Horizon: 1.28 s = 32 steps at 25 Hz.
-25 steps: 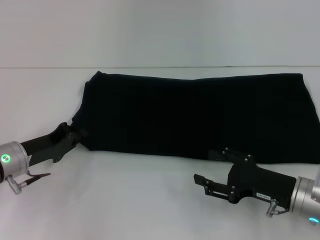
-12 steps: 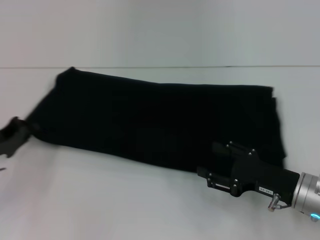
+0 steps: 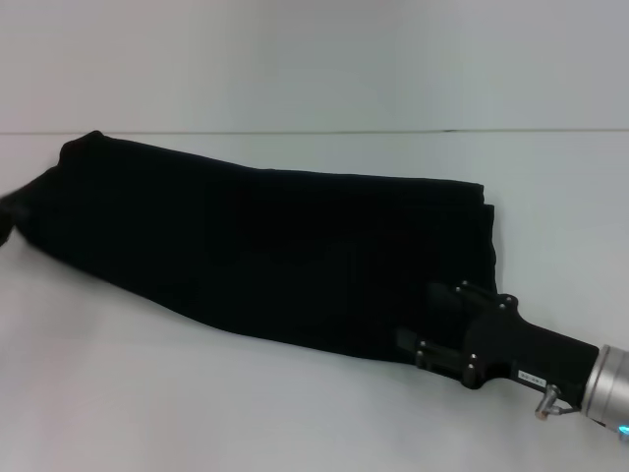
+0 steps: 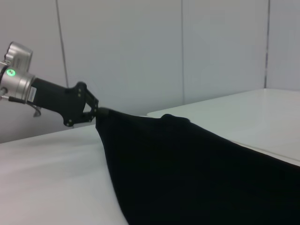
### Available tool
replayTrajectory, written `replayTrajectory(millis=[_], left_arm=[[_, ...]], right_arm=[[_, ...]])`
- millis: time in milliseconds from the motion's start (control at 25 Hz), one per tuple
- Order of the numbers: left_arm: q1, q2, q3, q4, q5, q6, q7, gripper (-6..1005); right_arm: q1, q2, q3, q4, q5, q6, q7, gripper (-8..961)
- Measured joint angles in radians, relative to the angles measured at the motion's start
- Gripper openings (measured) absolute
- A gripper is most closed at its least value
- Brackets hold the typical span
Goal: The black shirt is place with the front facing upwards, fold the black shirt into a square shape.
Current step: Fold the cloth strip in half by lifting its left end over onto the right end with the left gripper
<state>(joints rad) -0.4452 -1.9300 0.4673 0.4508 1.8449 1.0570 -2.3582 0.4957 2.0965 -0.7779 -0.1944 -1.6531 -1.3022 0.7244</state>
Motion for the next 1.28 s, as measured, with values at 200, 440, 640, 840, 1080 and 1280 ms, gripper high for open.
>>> replayTrajectory(millis=[200, 440, 640, 840, 1080, 1280], left_arm=[[-0.074, -0.020, -0.017, 0.027, -0.056, 0.117, 0.005, 39], [-0.262, -0.104, 0.040, 0.059, -0.078, 0.205, 0.036, 46], [-0.393, -0.208, 0.223, 0.051, -0.076, 0.195, 0.066, 52], [-0.452, -0.244, 0.435, -0.132, -0.175, 0.158, 0.153, 58], [-0.431, -0.245, 0.449, -0.378, -0.226, 0.114, 0.315, 65], [-0.391, -0.245, 0.430, -0.377, -0.227, 0.124, 0.331, 70]], right_arm=[[-0.034, -0.003, 0.035, 0.000, 0.000, -0.002, 0.001, 797], [-0.096, -0.007, 0.092, -0.007, 0.000, -0.032, 0.001, 798], [-0.150, -0.009, 0.143, -0.009, -0.001, -0.063, 0.001, 798], [-0.179, -0.009, 0.162, -0.010, -0.001, -0.077, 0.001, 798], [-0.179, -0.008, 0.172, -0.011, -0.002, -0.066, 0.001, 798], [-0.156, -0.003, 0.223, -0.011, 0.000, -0.013, -0.004, 798]])
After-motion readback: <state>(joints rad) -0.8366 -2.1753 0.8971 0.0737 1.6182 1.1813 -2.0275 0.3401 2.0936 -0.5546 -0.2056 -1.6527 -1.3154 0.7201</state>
